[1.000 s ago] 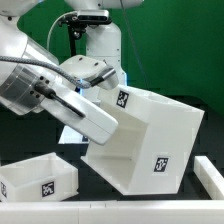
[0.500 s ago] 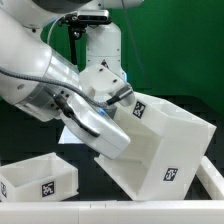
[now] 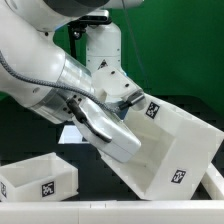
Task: Assemble drawer
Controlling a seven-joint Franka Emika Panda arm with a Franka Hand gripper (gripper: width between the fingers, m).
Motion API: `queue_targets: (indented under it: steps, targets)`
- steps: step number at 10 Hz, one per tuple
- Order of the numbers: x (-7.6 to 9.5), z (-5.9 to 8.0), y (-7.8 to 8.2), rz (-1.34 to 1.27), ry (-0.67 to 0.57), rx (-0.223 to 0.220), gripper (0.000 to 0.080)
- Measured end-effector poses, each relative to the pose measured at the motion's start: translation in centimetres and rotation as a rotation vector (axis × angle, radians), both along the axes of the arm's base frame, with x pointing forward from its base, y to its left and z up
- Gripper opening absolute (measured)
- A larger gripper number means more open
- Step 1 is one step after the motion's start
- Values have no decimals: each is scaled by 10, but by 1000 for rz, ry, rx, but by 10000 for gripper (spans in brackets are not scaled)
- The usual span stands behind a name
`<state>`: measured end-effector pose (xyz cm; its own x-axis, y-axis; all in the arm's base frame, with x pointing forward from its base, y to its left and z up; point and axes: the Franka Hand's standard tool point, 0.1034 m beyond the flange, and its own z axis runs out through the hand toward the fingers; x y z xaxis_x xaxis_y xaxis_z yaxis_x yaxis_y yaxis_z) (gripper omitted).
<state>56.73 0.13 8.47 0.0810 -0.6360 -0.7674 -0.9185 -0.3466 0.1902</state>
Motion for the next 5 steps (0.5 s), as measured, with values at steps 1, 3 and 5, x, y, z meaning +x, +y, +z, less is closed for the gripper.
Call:
queue_targets:
  steps: [1,3,5]
  targets:
    - [0,0,0,2,1,2,65]
    - [0,0,0,0,1,1,73]
    - [0,0,-1,-1,1,1,252]
